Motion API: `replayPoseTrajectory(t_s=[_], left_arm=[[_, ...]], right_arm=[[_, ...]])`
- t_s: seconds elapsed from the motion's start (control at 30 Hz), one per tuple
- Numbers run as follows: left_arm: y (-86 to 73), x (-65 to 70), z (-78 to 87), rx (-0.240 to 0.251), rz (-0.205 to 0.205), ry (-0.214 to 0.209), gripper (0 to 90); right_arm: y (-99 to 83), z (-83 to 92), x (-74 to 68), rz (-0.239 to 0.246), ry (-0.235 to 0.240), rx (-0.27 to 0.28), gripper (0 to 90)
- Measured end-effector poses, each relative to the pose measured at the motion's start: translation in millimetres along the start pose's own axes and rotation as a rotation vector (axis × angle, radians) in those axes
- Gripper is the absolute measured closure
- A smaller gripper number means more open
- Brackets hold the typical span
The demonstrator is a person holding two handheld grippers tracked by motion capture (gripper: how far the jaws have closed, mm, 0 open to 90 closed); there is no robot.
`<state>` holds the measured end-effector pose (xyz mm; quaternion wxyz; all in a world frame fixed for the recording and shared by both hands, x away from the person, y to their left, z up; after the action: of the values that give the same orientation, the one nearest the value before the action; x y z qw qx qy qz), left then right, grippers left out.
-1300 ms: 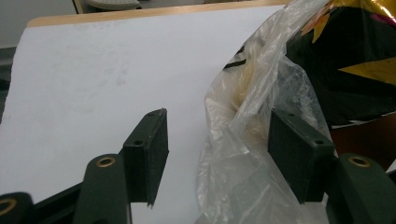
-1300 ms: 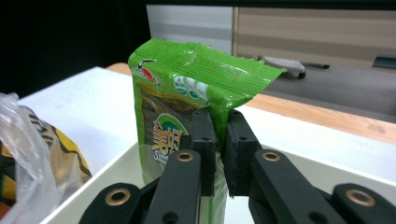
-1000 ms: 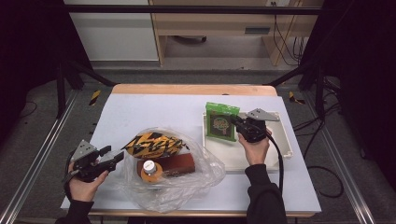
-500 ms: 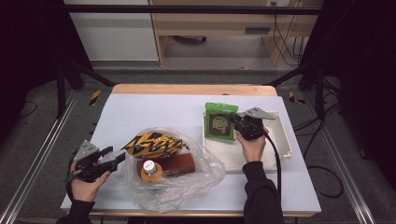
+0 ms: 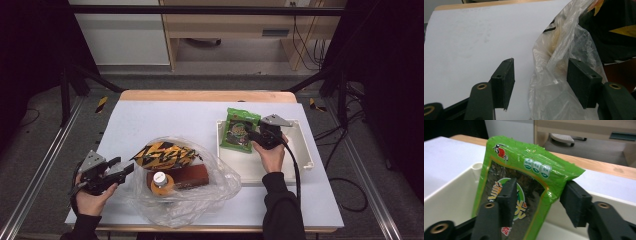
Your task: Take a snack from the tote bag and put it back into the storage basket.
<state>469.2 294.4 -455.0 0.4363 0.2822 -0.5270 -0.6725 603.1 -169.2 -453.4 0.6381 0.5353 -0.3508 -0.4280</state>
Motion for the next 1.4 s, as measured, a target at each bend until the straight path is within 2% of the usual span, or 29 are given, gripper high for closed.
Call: replayPoseTrajectory(t_s=[0.1, 0.17, 0.23, 0.3, 0.37, 0.47, 0.63, 0.8, 0.9, 1.03, 1.13, 1.27, 1.4], left_arm=[[-0.4, 0.3, -0.4, -0.002, 0.0, 0.001, 38.9], [-0.4, 0.5, -0.4, -0.001, 0.0, 0.001, 39.0], [-0.1, 0.3, 0.0, 0.0, -0.001, 0.001, 39.1], [0.0, 0.0, 0.3, 0.001, 0.0, 0.002, 39.3], [0.0, 0.0, 0.4, 0.001, 0.001, 0.001, 39.4], [0.0, 0.1, 0.3, 0.001, 0.0, 0.001, 39.5], [-0.4, 0.1, 0.1, -0.001, 0.002, -0.002, 39.7], [0.3, 0.0, 0.7, 0.003, 0.003, -0.002, 39.7], [1.0, -0.4, 1.2, 0.006, 0.002, -0.001, 39.7], [2.9, 0.4, 2.5, 0.013, 0.005, -0.003, 39.6], [6.2, 0.6, 4.9, 0.025, 0.005, -0.004, 39.5], [13.0, 1.8, 9.9, 0.047, 0.005, -0.006, 39.5], [21.4, 4.1, 16.3, 0.077, -0.003, -0.01, 39.5]], right_arm=[[2.3, 5.7, 3.7, 0.008, -0.023, -0.008, 42.9], [3.0, 9.1, 4.6, 0.0, -0.032, -0.018, 45.7], [0.7, 11.4, 3.5, -0.005, -0.039, -0.042, 50.7], [-2.9, 12.7, 0.6, -0.005, -0.043, -0.068, 59.4], [-6.8, 13.1, -1.1, -0.026, -0.046, -0.071, 69.6], [-13.7, 10.0, -0.8, -0.037, -0.048, -0.097, 79.1], [-10.2, 2.8, -1.4, -0.044, -0.031, -0.053, 84.5], [-12.9, -2.4, -2.6, -0.04, -0.026, -0.061, 81.6], [-12.7, -1.2, -2.9, -0.043, -0.021, -0.065, 74.5], [-4.8, 4.5, -1.3, -0.021, -0.027, -0.017, 63.0], [4.8, 12.2, -2.9, -0.011, -0.022, 0.026, 57.7], [18.0, 26.1, -7.8, -0.009, -0.002, 0.075, 50.9], [28.2, 40.5, -15.9, -0.016, 0.034, 0.099, 45.2]])
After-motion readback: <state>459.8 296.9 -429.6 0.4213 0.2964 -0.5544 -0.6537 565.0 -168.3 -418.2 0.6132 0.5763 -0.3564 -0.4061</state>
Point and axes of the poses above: each handheld gripper's, and its own axes: z roughly backward along the jaws, y roughly out of its top, x roughly to its right, the point moved 5 cm from there along -z, roughly forward along the jaws, and after that the axes turned 13 degrees about x, right-handed, at the moved point
